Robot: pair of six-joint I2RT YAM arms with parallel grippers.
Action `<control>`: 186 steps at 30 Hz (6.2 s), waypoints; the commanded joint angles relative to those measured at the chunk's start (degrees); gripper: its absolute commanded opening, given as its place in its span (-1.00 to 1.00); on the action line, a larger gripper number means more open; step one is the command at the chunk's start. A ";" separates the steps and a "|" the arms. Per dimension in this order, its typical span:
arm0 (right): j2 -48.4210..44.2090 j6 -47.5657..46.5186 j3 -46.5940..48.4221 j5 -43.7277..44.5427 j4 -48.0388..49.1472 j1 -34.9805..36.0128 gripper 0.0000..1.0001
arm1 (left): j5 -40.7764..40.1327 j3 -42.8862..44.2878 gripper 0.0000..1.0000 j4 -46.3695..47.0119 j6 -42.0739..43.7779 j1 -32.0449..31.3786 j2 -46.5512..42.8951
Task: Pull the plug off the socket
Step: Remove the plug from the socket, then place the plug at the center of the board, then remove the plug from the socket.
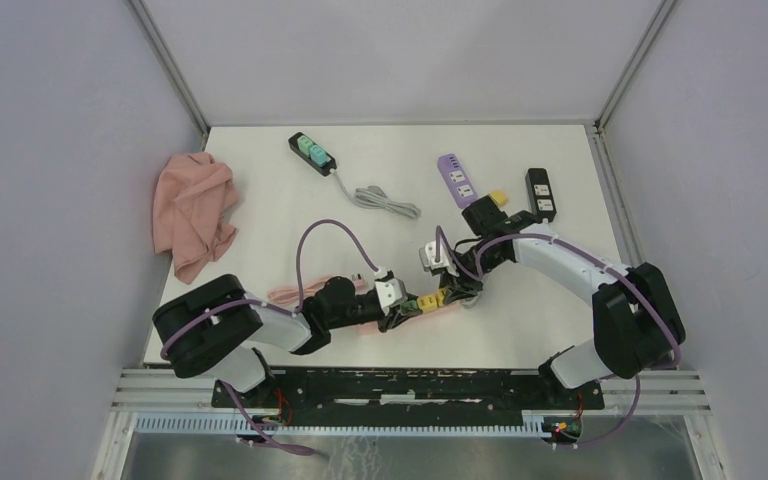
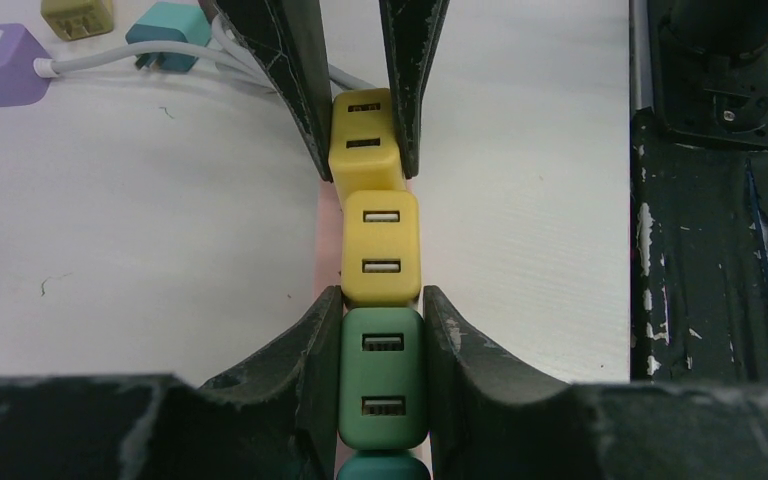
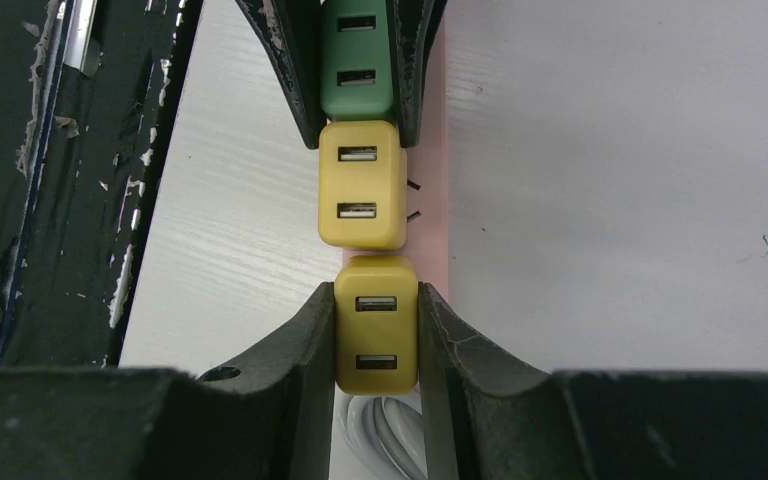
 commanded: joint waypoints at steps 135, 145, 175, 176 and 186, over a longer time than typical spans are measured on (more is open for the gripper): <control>-7.32 5.95 -4.95 -5.68 6.65 -4.67 0.68 | -0.85 -2.83 -0.91 -4.27 -3.46 0.13 -3.50; -6.52 10.79 -5.08 -5.55 10.21 -3.74 0.68 | -0.60 -2.92 -0.90 -3.24 -3.87 0.11 -3.01; -0.89 16.31 -4.64 6.55 17.52 10.89 -0.44 | -0.66 -3.91 -0.83 1.68 -5.91 0.14 -2.05; -1.18 14.96 -4.54 6.20 16.50 10.84 -0.51 | -0.80 -4.07 -0.79 1.87 -6.05 0.11 -2.04; -1.56 7.15 -3.12 6.70 9.23 10.74 -0.86 | -4.87 -8.16 0.62 2.44 -5.67 0.13 -8.51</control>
